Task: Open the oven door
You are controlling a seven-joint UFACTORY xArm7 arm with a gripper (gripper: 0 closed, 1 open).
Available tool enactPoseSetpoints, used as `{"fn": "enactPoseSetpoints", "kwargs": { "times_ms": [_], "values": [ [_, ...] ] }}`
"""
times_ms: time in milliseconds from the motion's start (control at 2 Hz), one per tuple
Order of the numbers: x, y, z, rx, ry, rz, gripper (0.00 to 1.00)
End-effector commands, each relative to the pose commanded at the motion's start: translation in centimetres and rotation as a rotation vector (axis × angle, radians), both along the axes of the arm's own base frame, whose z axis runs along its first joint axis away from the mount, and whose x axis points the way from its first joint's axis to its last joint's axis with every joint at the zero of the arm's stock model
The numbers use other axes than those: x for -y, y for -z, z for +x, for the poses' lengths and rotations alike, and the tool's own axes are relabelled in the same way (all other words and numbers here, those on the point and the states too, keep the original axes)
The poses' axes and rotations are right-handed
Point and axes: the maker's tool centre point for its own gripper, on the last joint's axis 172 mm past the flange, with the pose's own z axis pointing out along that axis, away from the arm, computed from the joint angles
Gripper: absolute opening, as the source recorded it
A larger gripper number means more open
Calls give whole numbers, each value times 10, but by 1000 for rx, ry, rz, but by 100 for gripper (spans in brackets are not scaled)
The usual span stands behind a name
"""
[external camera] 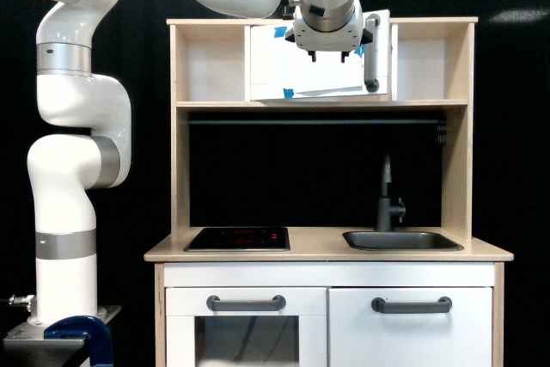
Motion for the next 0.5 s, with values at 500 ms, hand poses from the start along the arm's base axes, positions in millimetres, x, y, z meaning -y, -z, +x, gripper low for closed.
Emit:
{"fn": "enactPoseSetpoints", "kwargs": {
  "times_ms": [500],
  "values": [
    [-1, 3, -1, 0, 0, 0, 100]
  ]
}}
